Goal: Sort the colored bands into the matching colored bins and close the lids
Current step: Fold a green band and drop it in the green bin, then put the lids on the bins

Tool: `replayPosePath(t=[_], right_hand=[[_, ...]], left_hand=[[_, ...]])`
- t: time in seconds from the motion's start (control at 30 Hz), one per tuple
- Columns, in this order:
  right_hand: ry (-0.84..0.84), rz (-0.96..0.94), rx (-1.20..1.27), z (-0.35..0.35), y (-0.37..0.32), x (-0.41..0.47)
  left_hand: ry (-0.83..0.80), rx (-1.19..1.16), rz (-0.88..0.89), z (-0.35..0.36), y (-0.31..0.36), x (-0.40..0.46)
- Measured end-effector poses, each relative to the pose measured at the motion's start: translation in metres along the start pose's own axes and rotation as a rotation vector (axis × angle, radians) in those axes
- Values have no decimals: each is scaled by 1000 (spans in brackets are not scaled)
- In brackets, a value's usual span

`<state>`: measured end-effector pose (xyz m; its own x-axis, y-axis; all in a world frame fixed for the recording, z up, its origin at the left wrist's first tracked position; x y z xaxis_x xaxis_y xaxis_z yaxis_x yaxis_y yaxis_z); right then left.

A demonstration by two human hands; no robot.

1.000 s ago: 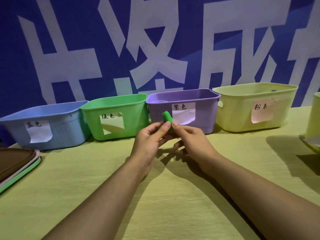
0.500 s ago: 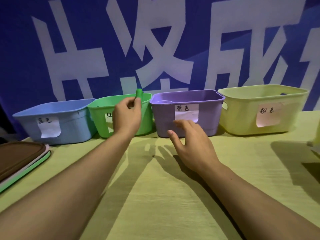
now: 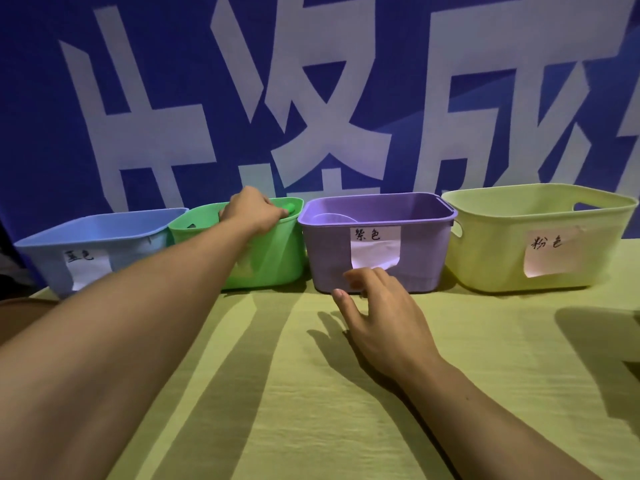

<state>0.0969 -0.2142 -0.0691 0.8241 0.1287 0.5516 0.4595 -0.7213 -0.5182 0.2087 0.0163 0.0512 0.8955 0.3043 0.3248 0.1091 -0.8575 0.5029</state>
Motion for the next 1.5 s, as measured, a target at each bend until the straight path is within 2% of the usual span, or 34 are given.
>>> replayPosePath(t=[0.13,0.3,0.37,0.5,0.7,0.83,1.0,1.17,1.3,1.4,1.5], right_hand=[[-8,5,8,0,1,1],[-5,9,13,0,0,1],[-1,6,18,0,1,1],[5,-8,34,0,0,1],[3,-22,25,-4,-12,-7],[-70,-31,-61,-8,-30,-14],[-141,-49,-52,0,-77,-14],[-189,-135,-12,21,-148,-16],[-223,-204,-22,33,-190,-29],[-261,-224,-43,37,-207,-40],[-281,-230,-60,36,-214,-44]], left_hand=[[55,-10,31,9,-1,-3],[325,-270,177,3,10,-36],[371,-341,255,3,17,-63],[266,-432,294,21,13,-123],[48,-497,81,46,-15,-180],[-11,-437,-6,39,-34,-194],[29,-299,-14,-1,-71,-204],[183,-35,-120,-64,-150,-203],[382,285,-315,-113,-220,-212],[345,454,-392,-127,-254,-222],[309,511,-370,-134,-265,-225]])
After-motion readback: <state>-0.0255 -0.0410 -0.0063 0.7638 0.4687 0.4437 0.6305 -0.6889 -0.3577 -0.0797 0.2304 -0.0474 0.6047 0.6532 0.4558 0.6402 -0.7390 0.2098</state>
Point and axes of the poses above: each hand's wrist, its own x-axis towards the middle knuckle, its own z-axis out of the palm, y = z × x, the point moved 1 cm from there along x, towards the middle knuckle, and after that the axes turned 2 degrees about z, right-handed, at the moved point
